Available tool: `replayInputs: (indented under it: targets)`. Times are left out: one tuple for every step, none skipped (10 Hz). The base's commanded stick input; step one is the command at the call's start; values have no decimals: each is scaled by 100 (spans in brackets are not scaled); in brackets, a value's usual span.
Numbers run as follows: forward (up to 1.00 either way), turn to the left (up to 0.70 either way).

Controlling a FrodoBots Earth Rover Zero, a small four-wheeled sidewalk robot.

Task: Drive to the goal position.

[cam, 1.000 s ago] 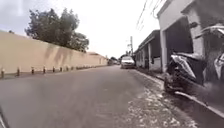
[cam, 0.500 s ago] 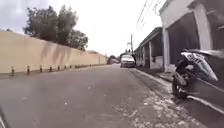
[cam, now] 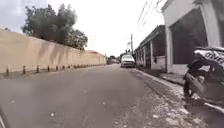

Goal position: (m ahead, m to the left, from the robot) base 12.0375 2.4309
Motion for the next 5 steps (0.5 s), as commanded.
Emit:
replayInputs:
  targets:
    - [70,1]
    - [70,1]
    - [70,1]
    - [70,1]
    - [70,1]
